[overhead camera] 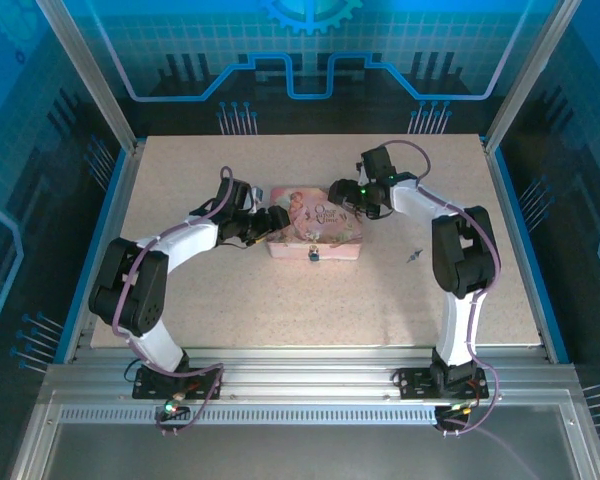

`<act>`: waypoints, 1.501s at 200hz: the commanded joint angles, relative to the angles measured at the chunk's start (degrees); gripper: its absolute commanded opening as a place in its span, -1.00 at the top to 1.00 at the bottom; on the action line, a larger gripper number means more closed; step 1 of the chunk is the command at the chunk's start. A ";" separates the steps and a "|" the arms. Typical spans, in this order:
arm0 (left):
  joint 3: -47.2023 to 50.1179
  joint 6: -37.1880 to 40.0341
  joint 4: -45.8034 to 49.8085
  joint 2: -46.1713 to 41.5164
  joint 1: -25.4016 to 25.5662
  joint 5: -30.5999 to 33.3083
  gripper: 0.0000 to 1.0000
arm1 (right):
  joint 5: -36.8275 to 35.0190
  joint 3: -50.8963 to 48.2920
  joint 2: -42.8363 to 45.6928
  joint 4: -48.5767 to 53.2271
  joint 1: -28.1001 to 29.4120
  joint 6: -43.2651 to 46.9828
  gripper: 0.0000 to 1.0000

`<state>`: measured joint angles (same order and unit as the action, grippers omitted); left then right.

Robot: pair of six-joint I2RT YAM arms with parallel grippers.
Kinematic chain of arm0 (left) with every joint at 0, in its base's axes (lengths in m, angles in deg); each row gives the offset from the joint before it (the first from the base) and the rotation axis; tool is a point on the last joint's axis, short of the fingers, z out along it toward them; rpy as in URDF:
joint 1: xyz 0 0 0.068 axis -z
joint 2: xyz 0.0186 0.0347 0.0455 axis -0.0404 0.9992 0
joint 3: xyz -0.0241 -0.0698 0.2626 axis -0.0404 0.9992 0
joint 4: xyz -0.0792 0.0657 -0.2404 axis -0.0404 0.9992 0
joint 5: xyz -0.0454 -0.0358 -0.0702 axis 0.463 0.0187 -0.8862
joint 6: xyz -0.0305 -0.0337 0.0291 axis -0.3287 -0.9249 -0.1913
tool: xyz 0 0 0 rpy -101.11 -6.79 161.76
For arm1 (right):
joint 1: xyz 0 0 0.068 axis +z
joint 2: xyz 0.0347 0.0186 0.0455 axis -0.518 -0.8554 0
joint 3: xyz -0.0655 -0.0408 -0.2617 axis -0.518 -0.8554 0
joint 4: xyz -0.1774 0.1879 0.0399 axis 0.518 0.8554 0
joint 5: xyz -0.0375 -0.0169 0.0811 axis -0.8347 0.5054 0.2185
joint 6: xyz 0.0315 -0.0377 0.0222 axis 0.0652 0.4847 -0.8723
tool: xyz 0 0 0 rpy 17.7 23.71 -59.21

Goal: Unlock the padlock with the key

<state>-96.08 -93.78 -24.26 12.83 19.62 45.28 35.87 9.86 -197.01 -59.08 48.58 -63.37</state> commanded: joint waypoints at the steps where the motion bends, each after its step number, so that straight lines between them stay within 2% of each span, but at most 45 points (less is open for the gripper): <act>1: -1.40 -1.41 -1.80 1.62 3.18 -3.66 -0.60 | 9.87 2.22 -1.08 0.49 1.64 0.01 -0.77; 164: 4.49 -1.54 1.02 -9.19 1.50 -1.28 -0.71 | 1.85 3.62 5.39 7.57 -2.43 4.46 -0.92; 222: 3.09 2.37 8.54 -14.49 1.59 -0.25 -0.73 | -3.50 -2.04 14.83 10.87 -3.70 3.83 -0.85; 265: 2.32 5.44 13.64 -19.75 5.69 -0.29 -0.73 | -13.30 -10.61 24.12 17.58 -6.46 1.93 -0.71; 300: 2.16 5.04 13.95 -21.57 13.09 4.06 -0.73 | -13.48 -19.63 30.44 18.77 -12.41 0.62 -0.57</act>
<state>-92.54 -90.17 -12.81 -7.00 28.62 46.46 25.14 -4.20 -170.24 -44.52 40.17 -61.17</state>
